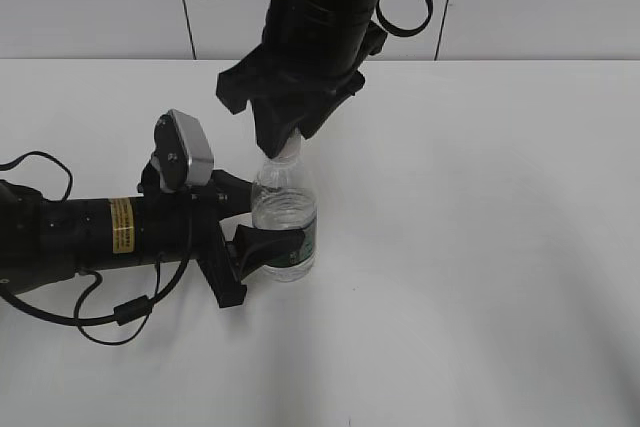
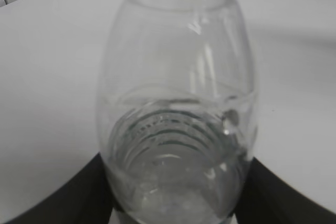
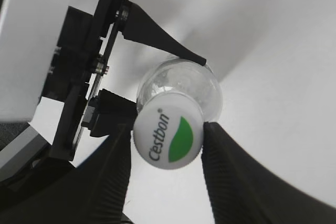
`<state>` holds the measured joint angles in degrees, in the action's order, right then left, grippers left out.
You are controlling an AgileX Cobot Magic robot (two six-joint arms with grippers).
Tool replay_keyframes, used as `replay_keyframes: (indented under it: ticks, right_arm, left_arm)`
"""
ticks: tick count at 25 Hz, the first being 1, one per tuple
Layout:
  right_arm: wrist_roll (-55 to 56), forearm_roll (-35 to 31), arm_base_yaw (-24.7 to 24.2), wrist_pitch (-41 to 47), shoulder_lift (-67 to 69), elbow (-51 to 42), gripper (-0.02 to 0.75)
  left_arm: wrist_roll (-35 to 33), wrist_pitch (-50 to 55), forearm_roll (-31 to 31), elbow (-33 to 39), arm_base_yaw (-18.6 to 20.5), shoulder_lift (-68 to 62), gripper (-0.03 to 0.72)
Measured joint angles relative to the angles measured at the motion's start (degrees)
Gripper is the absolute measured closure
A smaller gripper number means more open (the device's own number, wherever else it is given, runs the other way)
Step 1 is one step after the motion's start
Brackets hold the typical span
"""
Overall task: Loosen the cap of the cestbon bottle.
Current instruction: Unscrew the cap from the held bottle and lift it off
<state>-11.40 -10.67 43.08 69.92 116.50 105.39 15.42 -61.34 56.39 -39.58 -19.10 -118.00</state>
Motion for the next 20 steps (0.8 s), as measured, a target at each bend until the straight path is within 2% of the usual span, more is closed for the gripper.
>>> replay_keyframes:
  ticks: [12,16,20]
  right_arm:
    - [-1.3,0.4,0.0,0.0,0.4,0.0,0.432]
    - [-14.4,0.4,0.0,0.0,0.4,0.0,0.432]
    - [-36.5,0.7,0.0,-0.1,0.3,0.1,0.432]
  left_arm:
    - [0.0,0.0,0.0,0.0,0.0,0.0,0.297]
    - [0.0,0.0,0.0,0.0,0.0,0.0,0.297]
    - [0.0,0.0,0.0,0.0,0.0,0.0,0.297]
